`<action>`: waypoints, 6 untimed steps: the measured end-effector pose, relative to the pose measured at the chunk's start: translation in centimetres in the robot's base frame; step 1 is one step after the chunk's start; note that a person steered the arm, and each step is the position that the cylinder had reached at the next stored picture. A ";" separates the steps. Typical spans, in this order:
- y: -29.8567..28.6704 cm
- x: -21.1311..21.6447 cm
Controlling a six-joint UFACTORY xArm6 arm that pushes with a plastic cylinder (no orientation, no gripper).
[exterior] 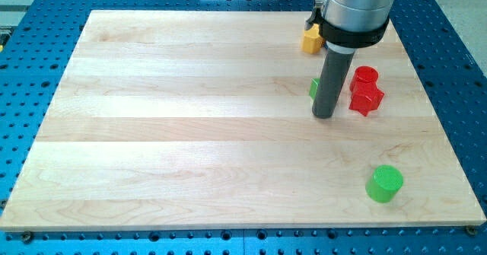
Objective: Push the green circle to the bottom left of the green star
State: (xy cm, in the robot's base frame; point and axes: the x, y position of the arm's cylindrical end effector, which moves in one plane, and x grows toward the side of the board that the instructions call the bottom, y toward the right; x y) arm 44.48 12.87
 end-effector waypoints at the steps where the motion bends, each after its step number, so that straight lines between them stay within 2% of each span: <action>1: -2.6 0.9; 2: 2.0 7.1; 3: 10.0 5.5; 4: 16.2 13.3; 5: 7.6 14.8; 6: -3.5 12.0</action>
State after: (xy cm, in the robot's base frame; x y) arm 56.53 9.34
